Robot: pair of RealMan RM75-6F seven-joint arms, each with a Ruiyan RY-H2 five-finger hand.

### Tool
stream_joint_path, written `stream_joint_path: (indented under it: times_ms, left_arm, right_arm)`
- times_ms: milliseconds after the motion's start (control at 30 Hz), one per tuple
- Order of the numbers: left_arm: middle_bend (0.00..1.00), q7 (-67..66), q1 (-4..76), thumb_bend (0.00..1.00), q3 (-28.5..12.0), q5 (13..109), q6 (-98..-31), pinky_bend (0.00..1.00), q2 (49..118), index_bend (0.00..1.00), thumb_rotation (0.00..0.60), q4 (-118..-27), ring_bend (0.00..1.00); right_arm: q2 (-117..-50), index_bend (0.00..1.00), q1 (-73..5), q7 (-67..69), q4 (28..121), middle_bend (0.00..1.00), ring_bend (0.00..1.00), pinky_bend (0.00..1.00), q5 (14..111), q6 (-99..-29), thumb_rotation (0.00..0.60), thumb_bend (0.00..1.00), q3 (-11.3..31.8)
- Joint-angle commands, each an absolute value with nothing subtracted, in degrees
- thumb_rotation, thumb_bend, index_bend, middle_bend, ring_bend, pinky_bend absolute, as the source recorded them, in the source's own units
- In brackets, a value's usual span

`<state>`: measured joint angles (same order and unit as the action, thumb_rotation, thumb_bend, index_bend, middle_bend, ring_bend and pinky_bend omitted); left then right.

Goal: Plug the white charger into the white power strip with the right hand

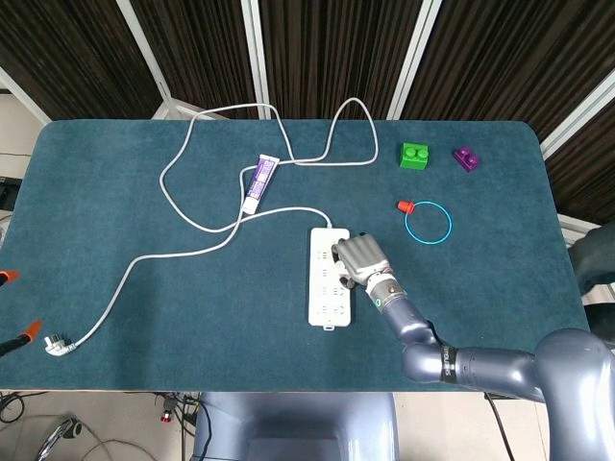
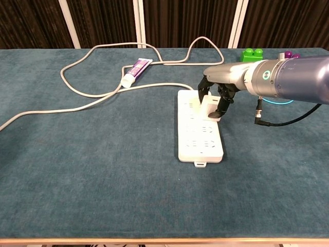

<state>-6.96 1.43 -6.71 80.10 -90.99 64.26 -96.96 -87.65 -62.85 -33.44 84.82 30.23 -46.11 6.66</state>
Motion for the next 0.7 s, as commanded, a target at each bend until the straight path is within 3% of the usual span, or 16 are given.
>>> stream_joint_path:
  times_ms: [33,300,700]
  left_arm:
    - [0.08,-7.01,1.43,0.13,-6.71,80.09,-90.99,0.09,64.27,0.27,0.600,-96.97,0.03]
    - [0.08,-7.08,1.44,0.13,-6.68,80.13,-90.97,0.09,64.29,0.28,0.600,-96.99,0.03]
    - [0.08,-7.17,1.52,0.13,-6.55,80.20,-90.73,0.09,64.32,0.28,0.600,-97.09,0.03]
  right_arm:
    - [-87.49,0.33,-62.89,-33.23,84.93,0.26,0.27,0.24,30.31,-46.04,0.600,0.32,6.70]
    - [-86.89,0.11,-62.78,-32.27,85.55,0.16,0.23,0.21,31.16,-46.36,0.600,0.20,7.03]
    - [-80.20,0.10,-60.80,-28.84,91.90,0.15,0.22,0.19,32.93,-47.50,0.600,0.19,8.39]
